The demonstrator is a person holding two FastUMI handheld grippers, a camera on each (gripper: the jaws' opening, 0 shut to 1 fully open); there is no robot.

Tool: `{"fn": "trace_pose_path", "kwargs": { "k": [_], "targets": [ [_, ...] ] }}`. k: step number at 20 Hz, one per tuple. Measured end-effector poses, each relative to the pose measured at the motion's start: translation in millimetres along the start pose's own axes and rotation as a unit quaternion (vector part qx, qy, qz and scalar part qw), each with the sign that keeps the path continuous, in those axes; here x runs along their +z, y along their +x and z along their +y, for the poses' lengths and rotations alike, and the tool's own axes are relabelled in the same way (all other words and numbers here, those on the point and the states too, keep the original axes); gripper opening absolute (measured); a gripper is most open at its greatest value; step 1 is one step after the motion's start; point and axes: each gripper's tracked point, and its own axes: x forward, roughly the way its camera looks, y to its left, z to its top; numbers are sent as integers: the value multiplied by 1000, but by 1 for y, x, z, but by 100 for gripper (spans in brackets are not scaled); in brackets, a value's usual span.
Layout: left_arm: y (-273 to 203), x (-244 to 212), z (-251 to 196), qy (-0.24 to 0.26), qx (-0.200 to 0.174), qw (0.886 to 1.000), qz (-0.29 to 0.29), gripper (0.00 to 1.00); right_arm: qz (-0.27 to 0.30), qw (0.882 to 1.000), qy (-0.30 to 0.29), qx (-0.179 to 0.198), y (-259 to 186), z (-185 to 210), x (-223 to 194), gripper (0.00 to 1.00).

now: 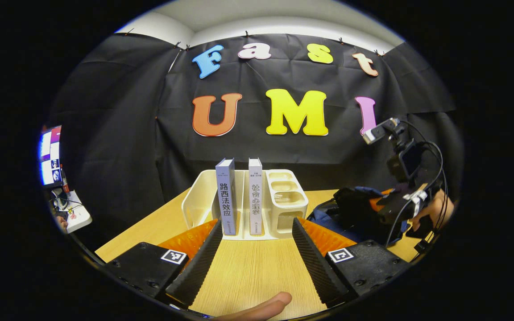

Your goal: Open the schoolbag, grab two books from the bookshelf and put them into the schoolbag.

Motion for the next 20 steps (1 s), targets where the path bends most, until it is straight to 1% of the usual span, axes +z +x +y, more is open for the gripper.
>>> {"fn": "trace_pose_path", "kwargs": {
  "k": [3, 5, 7, 9, 11, 16, 19, 20],
  "targets": [
    [11, -11, -6, -6, 0, 1000, 15, 99, -12, 1000, 22, 5, 2, -29, 18, 3],
    [17, -11, -11, -18, -9, 1000, 14, 99, -19, 999, 32, 7, 4, -48, 26, 3],
    [24, -14, -6, -29, -1, 999, 14, 99, -27, 999, 41, 5, 5, -68, 34, 3],
    [28, -14, -1, -29, 7, 999, 16, 99, -32, 998, 48, 4, 7, -86, 39, 3],
    [32, -10, -1, -30, 2, 999, 13, 99, -39, 998, 50, 1, 8, -103, 46, 3],
    [49, 7, 5, -24, 9, 1000, 18, 99, -53, 997, 56, 7, 10, -129, 59, 3],
    [65, 23, 5, 1, 13, 1000, 22, 99, -63, 996, 61, 15, 9, -137, 65, 3],
    [73, 28, 3, 7, 9, 1000, 28, 99, -66, 996, 62, 18, 9, -140, 65, 3]
  ]
}}
